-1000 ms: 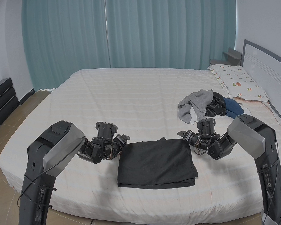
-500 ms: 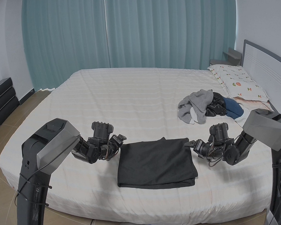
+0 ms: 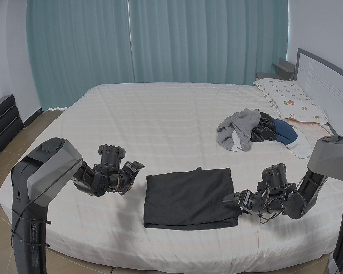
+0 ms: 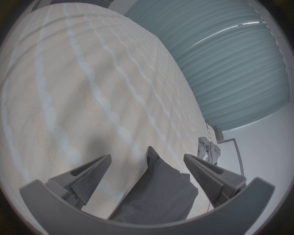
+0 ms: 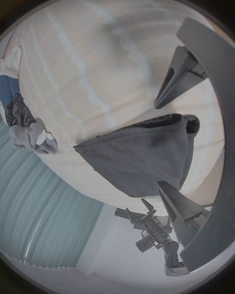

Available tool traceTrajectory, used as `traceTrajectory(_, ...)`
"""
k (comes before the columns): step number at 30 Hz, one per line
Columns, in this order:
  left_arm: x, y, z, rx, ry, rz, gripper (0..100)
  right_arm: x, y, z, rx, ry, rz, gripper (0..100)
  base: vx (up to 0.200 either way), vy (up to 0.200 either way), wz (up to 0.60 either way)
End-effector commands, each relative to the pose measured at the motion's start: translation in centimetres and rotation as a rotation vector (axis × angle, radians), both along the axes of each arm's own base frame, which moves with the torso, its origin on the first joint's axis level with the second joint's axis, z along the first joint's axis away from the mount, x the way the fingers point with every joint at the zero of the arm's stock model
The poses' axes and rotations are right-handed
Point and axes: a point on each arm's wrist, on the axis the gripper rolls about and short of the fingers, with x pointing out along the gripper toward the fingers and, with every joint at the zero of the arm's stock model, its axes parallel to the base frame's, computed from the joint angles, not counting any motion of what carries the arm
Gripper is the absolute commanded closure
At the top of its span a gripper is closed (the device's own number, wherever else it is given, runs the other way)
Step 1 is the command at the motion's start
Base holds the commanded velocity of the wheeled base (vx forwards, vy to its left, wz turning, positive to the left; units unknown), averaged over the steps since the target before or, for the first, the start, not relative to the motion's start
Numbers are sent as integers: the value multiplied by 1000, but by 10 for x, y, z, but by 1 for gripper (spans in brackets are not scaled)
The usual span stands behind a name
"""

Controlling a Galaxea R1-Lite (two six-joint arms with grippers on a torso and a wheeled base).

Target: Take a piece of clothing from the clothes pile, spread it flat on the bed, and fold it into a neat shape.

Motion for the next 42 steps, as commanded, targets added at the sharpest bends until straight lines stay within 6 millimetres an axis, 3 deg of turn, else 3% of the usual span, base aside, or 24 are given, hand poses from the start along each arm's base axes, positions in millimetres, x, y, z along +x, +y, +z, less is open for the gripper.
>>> traceTrajectory(1,0,1,3,-2,-6,1,0,-6,-1,-3,-17,11,14,100,0,0,0)
traceTrajectory(16,-1,1,3,0,-3,0,0,-21,-9,0,-58,43,31,100,0,0,0)
traceTrajectory(27,-4,2,6,9,-8,-7,0,-22,-8,-2,-65,57,37,100,0,0,0)
traceTrajectory(28,-5,2,7,14,-8,-11,0,-23,-8,-1,-64,55,37,0,0,0,0)
traceTrajectory(35,-11,-2,5,35,2,-38,0,-15,-16,7,-42,17,0,0,0,0,0)
traceTrajectory(42,-13,-6,3,33,4,-73,0,-2,-27,14,-12,-8,-65,0,-171,0,0)
